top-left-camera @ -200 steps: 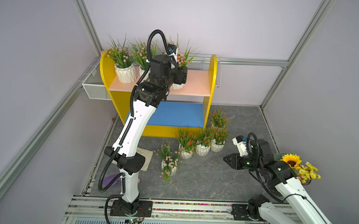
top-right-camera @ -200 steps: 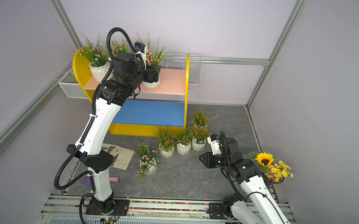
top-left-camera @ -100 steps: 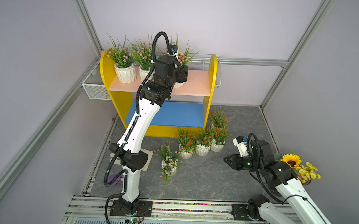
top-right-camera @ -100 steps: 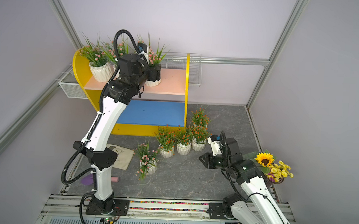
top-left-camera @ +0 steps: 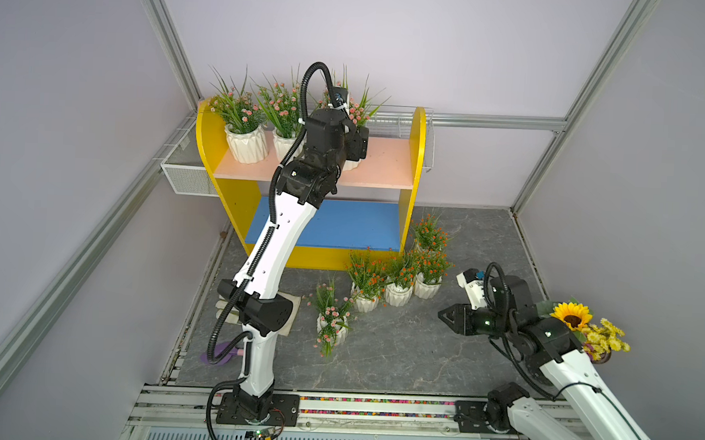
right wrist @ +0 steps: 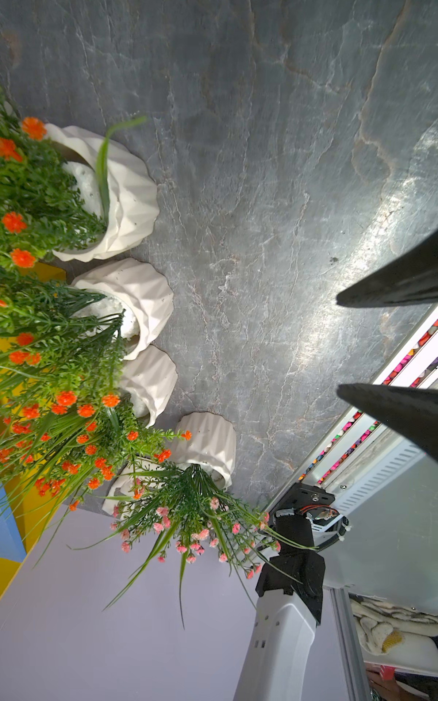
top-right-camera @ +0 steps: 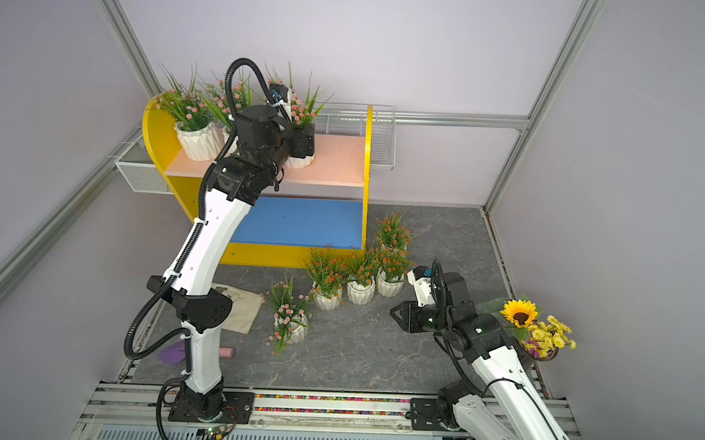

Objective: Place the baby's breath potted plants on the rack by color
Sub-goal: Place the baby's breath potted plant on the rack.

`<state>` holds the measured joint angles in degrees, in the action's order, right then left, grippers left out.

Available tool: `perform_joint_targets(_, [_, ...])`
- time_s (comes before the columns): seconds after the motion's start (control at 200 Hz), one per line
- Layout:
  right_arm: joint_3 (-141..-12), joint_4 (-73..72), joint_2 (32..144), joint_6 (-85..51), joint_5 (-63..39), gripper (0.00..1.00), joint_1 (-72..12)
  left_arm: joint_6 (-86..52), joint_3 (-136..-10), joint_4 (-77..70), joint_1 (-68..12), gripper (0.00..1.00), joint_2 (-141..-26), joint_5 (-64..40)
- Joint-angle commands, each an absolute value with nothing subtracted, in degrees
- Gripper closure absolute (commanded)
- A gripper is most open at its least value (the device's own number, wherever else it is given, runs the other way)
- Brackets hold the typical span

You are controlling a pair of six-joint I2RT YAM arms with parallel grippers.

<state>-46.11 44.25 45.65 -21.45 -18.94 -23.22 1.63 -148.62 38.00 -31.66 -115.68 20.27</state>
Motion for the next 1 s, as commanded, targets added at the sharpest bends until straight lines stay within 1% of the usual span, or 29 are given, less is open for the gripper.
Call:
perform_joint_targets(0.0, [-45.09,43.59,45.68,-22.14,-18.91,0.63,-22.93,2.17,-150.84,35.69,-31.61,0.32,-116.54,21.75])
perform_joint_targets(0.14, [-45.0,43.24,45.96,-22.06,-18.9,0.6,-22.95,2.28,-150.85,35.73,-31.61,0.21,-116.22,21.46])
perform_joint_targets(0.295, [-44.93,42.81,46.35,-22.09,-19.12,0.57,-22.91,2.26,-150.83,35.62,-31.56,0.16,-116.05,20.75])
perform_joint_targets(0.52, [-44.94,42.85,46.09,-22.06,-18.98,0.51,-22.92,2.42,-150.89,35.62,-31.58,0.09,-115.93,20.74])
perform_joint_targets(0.545, [-44.92,42.81,46.11,-22.07,-19.04,0.5,-22.92,2.44,-150.84,35.53,-31.61,0.06,-115.97,20.74])
perform_joint_targets(0.56, [-44.94,42.8,46.07,-22.06,-19.04,0.5,-22.87,2.43,-150.83,35.51,-31.58,0.0,-116.0,20.74])
perform_joint_targets(0.795, [-44.91,42.89,46.2,-21.9,-18.77,0.45,-22.87,2.2,-150.78,35.52,-31.67,0.01,-116.25,20.0])
perform_joint_targets(0.995, [-45.0,42.46,46.37,-21.82,-18.78,0.44,-22.92,1.32,-150.49,36.62,-31.8,0.01,-114.61,17.93])
